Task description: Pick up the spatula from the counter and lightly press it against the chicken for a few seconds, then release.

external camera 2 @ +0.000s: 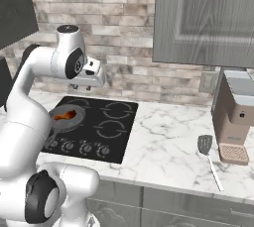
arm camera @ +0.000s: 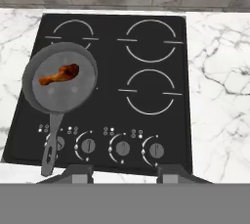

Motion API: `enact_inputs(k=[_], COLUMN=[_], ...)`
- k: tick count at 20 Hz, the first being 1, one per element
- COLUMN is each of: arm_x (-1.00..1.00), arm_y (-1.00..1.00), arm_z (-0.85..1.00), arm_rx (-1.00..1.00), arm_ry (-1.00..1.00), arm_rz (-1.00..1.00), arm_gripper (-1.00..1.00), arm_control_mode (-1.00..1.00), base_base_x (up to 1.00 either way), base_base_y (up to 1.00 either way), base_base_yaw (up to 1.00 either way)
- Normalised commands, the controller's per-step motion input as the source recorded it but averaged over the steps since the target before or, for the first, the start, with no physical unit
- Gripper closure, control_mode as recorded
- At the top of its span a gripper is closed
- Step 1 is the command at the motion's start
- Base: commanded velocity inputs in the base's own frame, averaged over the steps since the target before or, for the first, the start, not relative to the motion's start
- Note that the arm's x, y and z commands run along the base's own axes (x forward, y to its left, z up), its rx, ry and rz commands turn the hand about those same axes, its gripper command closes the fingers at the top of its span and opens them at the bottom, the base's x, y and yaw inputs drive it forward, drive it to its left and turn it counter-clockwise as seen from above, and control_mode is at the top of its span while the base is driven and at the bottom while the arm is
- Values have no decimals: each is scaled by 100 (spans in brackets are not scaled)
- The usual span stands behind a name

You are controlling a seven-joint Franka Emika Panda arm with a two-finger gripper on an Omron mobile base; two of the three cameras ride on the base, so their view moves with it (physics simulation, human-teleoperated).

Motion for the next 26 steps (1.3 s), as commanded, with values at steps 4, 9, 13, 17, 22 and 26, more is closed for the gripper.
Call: enact_inputs(k=[4,9,13,17,22,26], arm_x=[-16,-38,-34,-19,-25,-43], arm_y=[0,-9,-9,-10,-21,-37], arm_z=[0,-9,-10,0,0,2], arm_rx=[0,0,0,-2,-6,-7], arm_ry=[-2,0,0,0,0,0], arm_rz=[0,-3,-1,0,3,8], arm_gripper=[-100,-100,-100,-100,-100,-100], arm_control_mode=[-100,-100,-100,-100,-100,-100], base_base_x=[0,0,0,0,0,0], base_base_y=[0,0,0,0,0,0], base_base_yaw=[0,0,0,0,0,0])
